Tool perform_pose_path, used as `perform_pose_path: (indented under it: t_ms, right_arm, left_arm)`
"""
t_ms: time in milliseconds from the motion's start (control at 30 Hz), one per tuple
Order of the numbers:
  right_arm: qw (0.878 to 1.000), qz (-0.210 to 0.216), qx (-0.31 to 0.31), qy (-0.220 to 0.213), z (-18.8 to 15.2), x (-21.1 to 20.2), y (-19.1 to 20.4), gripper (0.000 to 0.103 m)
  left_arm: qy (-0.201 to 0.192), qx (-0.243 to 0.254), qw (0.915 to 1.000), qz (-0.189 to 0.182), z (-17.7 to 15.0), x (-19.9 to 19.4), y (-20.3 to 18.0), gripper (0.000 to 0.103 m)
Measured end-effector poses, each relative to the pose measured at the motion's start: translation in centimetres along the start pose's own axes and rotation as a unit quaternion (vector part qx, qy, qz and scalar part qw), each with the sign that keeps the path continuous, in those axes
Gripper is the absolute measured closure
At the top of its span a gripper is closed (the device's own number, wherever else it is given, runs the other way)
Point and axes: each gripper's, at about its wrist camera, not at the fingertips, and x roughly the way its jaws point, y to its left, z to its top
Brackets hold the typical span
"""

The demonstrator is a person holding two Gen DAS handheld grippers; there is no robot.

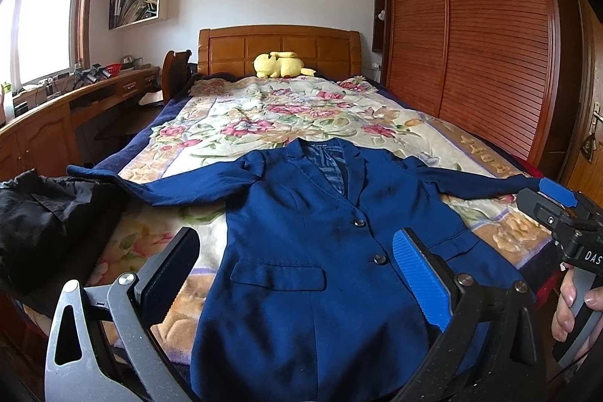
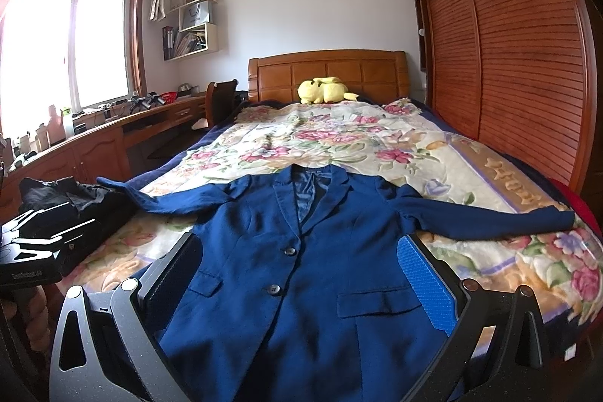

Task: Fold large clothes

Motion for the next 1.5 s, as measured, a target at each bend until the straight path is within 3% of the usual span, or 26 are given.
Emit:
perform_pose_path:
  t_ms: [200, 767, 1500]
  right_arm:
    - [1.0, 0.011, -0.008, 0.005, 0.0, 1.0, 0.3, 0.0]
    - [0.997, 0.047, -0.029, 0.059, -0.4, 8.8, 1.3, 0.0]
    - [0.986, 0.098, -0.087, 0.101, 0.3, 20.6, 2.9, 0.0]
  left_arm:
    - [0.01, -0.003, 0.9999, 0.01, -0.5, 1.1, 1.1, 0.0]
    - [0.053, -0.023, 0.9977, 0.037, -2.6, 7.0, 6.9, 0.0]
    - [0.093, -0.016, 0.9918, 0.086, -1.7, 16.9, 12.9, 0.0]
